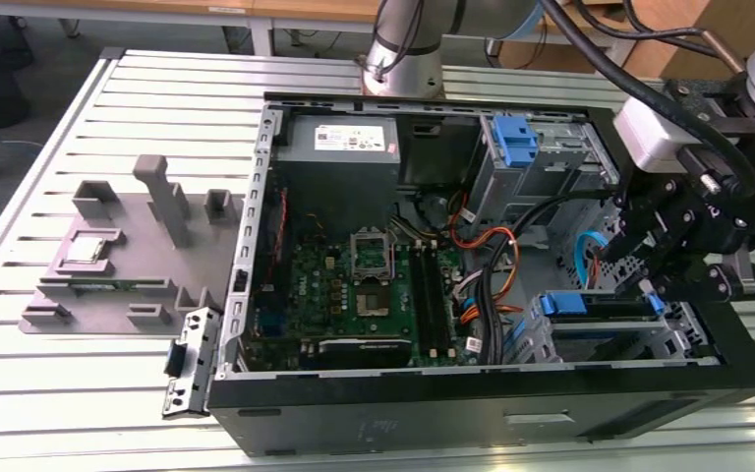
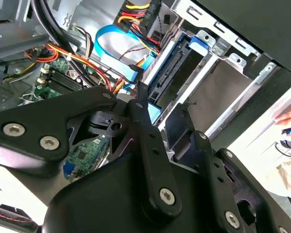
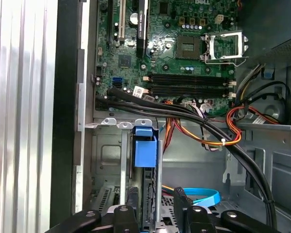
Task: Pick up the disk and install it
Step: 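Insert the disk into the insertion slot, then insert the first disk wire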
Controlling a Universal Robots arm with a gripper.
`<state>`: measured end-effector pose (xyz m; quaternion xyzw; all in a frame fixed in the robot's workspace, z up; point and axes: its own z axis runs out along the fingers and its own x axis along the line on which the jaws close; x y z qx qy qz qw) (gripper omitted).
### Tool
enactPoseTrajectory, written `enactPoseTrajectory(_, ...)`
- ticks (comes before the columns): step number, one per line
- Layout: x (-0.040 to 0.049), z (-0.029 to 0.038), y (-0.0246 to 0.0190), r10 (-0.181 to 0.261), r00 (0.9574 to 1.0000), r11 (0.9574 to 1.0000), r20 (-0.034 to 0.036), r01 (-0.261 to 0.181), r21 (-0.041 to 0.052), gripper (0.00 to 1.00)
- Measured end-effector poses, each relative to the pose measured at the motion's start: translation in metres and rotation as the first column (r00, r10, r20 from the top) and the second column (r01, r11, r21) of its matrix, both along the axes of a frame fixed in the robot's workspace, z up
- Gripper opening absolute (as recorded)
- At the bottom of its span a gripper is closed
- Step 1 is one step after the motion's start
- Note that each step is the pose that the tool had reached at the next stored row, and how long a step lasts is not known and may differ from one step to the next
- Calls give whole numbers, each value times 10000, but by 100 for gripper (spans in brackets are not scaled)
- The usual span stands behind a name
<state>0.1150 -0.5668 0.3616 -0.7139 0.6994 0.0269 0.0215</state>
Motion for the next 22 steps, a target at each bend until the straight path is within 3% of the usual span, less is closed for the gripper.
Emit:
enactPoseTrajectory(2, 0, -5, 0, 33, 10000, 10000, 21, -33, 65, 42)
enactPoseTrajectory(9, -10, -36, 0, 35, 10000, 10000, 94, -36, 67, 42)
enactPoseTrajectory(22, -11, 9, 0, 35, 9999, 10000, 94, -36, 72, 42)
